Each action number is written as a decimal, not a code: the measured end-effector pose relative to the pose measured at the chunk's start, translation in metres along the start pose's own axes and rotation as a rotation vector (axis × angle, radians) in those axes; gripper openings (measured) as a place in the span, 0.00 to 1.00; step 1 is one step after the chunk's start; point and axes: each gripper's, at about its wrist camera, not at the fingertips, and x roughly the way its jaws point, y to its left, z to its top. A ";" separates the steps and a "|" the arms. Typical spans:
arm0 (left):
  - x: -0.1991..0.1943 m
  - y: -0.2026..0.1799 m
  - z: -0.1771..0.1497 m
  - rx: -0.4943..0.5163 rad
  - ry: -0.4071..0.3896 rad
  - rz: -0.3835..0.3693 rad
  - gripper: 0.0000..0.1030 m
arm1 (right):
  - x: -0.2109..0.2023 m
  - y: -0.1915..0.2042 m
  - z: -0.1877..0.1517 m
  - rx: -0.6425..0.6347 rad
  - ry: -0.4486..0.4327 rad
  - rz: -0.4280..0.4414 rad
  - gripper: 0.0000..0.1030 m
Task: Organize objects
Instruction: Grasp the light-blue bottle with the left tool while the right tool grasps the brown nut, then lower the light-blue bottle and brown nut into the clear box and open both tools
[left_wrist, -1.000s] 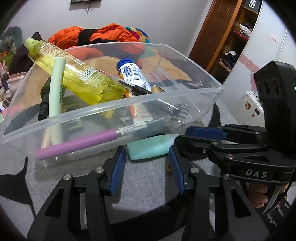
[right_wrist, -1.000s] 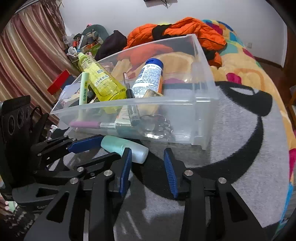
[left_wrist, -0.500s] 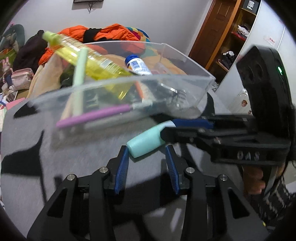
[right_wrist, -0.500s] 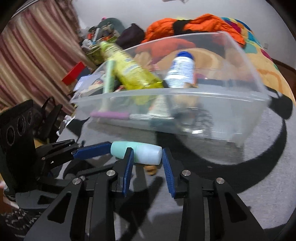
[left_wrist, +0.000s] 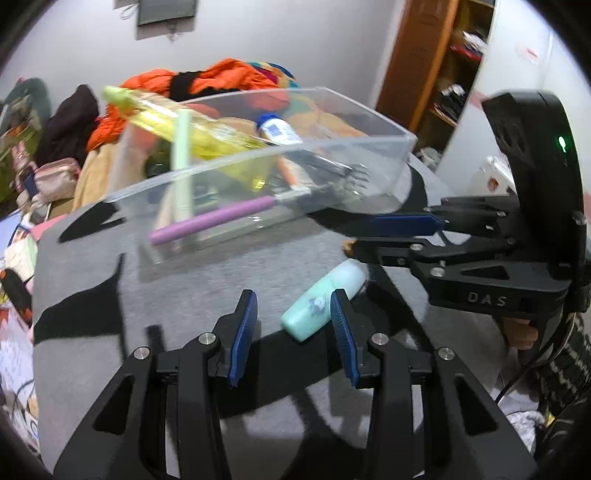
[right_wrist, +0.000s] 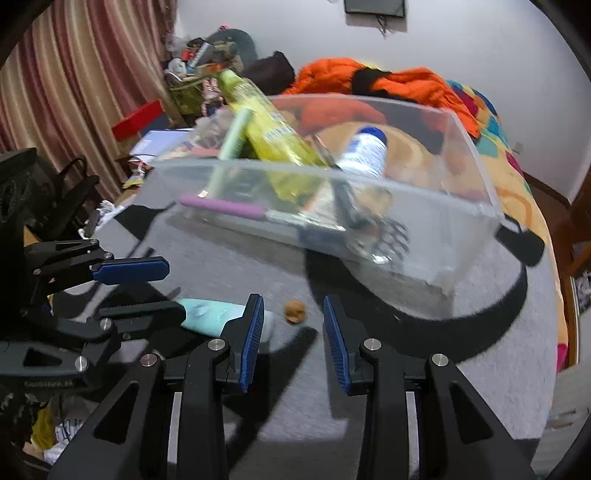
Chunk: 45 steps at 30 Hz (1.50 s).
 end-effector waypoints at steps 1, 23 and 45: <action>0.003 -0.001 0.001 0.011 0.008 -0.003 0.39 | 0.003 -0.003 0.000 0.010 0.010 -0.001 0.30; 0.026 -0.016 0.003 0.045 0.008 0.050 0.24 | -0.015 -0.021 -0.005 0.036 -0.054 -0.047 0.12; -0.059 -0.008 0.044 -0.037 -0.268 0.130 0.24 | -0.077 -0.008 0.033 0.043 -0.267 -0.026 0.12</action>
